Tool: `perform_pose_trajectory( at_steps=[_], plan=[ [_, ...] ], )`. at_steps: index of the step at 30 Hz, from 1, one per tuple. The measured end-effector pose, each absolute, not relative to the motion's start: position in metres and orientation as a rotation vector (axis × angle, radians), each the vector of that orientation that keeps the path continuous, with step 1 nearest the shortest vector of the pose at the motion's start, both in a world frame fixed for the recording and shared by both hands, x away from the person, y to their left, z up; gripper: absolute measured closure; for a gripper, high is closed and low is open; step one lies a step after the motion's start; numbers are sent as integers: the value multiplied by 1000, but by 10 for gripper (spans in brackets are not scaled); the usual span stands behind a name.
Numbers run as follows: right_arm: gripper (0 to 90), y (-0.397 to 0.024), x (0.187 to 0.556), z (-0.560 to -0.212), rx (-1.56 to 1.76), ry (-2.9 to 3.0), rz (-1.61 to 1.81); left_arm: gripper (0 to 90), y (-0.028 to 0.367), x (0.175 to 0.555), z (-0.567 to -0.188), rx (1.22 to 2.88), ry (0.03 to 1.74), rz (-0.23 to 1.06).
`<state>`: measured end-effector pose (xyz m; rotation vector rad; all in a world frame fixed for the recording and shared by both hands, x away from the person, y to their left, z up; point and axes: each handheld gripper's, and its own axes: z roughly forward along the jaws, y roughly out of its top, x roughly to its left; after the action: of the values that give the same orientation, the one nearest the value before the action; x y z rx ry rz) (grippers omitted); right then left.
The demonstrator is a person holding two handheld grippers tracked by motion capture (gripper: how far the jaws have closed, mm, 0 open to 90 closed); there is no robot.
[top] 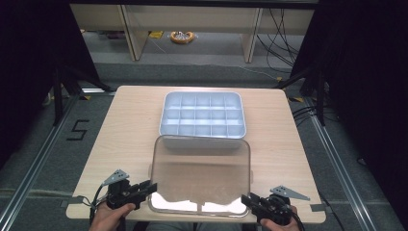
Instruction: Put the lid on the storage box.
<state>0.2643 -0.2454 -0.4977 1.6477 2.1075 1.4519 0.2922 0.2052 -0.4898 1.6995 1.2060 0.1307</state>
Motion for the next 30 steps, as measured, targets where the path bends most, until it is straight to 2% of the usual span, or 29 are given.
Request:
perform_pose_trajectory(
  at_steps=[14, 30],
  plan=[
    [627, -245, 306, -470, 1607, 2028, 1453, 641, 197, 324, -466, 1692, 1192, 221],
    [608, -243, 342, -452, 1614, 1980, 1450, 637, 192, 355, -455, 1688, 1190, 234]
  ],
)
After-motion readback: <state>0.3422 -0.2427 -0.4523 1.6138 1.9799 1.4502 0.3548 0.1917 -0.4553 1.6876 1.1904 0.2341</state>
